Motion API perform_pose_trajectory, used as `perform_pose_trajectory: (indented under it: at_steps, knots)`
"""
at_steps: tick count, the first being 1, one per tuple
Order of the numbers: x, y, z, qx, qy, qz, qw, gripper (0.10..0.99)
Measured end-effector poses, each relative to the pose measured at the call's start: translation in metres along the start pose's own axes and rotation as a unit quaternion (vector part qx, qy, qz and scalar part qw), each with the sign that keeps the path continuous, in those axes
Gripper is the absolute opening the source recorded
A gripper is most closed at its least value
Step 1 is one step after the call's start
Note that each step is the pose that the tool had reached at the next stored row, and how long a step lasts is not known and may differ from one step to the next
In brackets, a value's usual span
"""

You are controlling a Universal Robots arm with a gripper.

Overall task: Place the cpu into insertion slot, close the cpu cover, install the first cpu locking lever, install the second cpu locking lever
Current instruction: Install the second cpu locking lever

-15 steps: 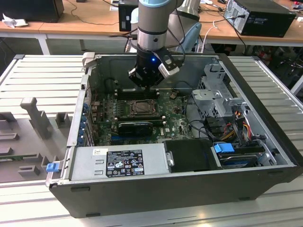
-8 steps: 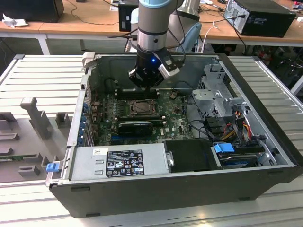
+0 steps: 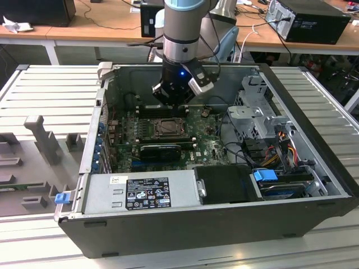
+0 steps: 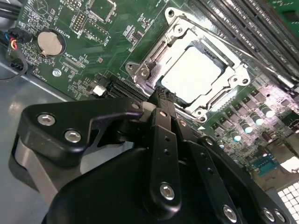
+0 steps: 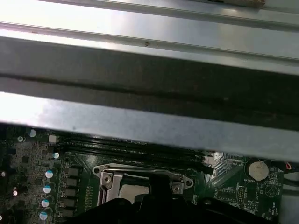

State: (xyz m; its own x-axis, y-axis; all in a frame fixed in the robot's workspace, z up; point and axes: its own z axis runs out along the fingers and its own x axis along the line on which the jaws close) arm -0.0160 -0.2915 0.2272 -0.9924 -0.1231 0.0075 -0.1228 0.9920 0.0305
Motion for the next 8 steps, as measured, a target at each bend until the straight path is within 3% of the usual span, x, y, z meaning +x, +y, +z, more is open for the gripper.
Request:
perform_pose_trajectory:
  at_steps: [3, 6, 7, 8]
  knots:
    - [0.0002, 0.0002, -0.0201, 0.0000, -0.0001, 0.000, 1.0000, 0.106]
    - [0.0005, -0.0009, -0.0310, -0.0002, -0.0001, 0.000, 1.0000, 0.106]
    - [0.0016, -0.0102, -0.0313, -0.0001, 0.0000, 0.000, 1.0000, 0.106]
    - [0.0022, -0.0151, -0.0315, 0.0000, 0.0000, 0.000, 1.0000, 0.106]
